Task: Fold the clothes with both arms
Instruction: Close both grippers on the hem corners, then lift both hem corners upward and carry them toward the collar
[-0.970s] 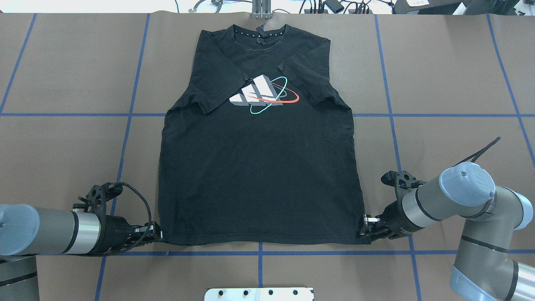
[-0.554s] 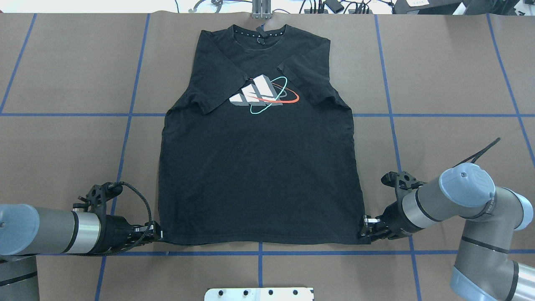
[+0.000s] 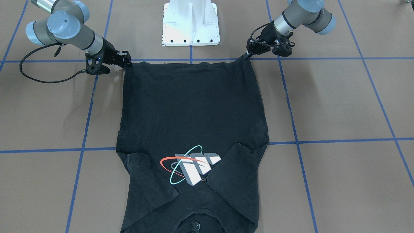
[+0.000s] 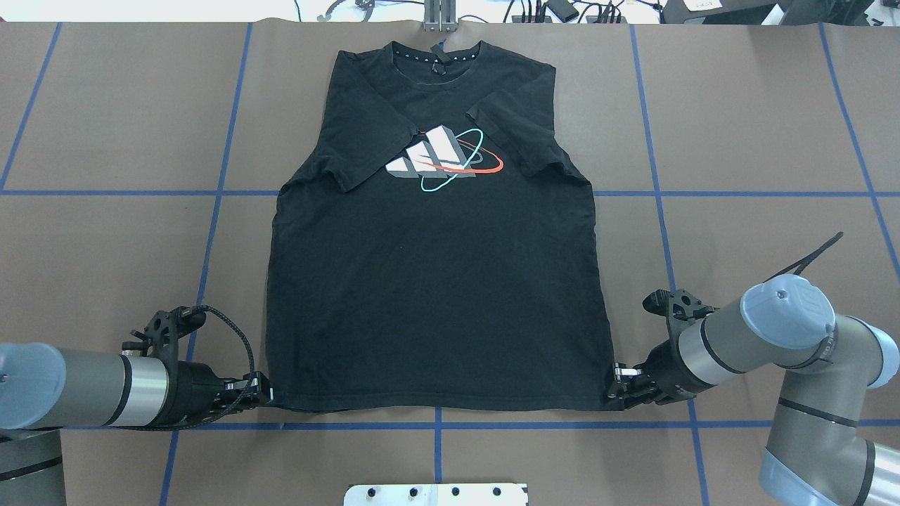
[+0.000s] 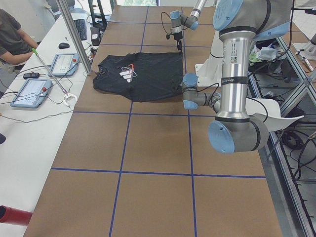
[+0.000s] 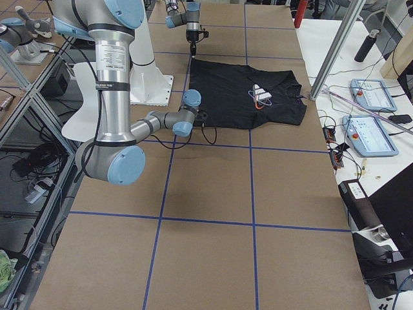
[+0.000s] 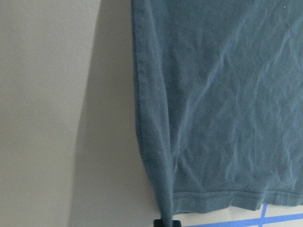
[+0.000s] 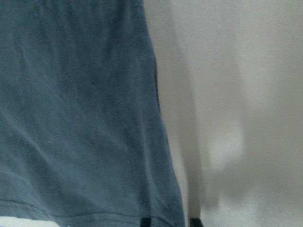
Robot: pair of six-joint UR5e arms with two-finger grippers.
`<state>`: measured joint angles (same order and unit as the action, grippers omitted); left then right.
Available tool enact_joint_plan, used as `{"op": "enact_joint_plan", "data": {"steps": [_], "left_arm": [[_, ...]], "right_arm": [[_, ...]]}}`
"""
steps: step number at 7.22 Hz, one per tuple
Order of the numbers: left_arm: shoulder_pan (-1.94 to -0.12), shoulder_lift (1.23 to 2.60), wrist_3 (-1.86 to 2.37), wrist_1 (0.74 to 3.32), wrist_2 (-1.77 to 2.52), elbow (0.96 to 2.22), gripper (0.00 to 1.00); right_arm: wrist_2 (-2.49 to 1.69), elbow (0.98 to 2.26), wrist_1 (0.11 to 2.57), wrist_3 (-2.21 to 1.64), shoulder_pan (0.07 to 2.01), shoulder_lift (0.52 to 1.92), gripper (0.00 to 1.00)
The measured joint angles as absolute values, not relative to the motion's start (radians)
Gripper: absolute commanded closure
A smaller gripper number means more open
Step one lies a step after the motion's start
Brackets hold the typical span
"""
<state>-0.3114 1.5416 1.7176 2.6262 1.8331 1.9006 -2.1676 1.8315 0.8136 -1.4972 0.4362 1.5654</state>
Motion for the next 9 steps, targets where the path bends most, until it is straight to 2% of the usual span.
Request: {"op": "enact_joint_plan", "data": {"steps": [5,9], "left_arm": [[-0.313,1.543,1.717,2.626,1.839,1.907,1.0],[-0.328,1.514,1.717,2.631,1.889,1.989,1.0]], "right_arm": [[-2.178,1.836,0.812,-1.497,0.44,1.566,1.0],[-2.293,1.94,0.773,-1.497,0.504,1.596,1.0]]}}
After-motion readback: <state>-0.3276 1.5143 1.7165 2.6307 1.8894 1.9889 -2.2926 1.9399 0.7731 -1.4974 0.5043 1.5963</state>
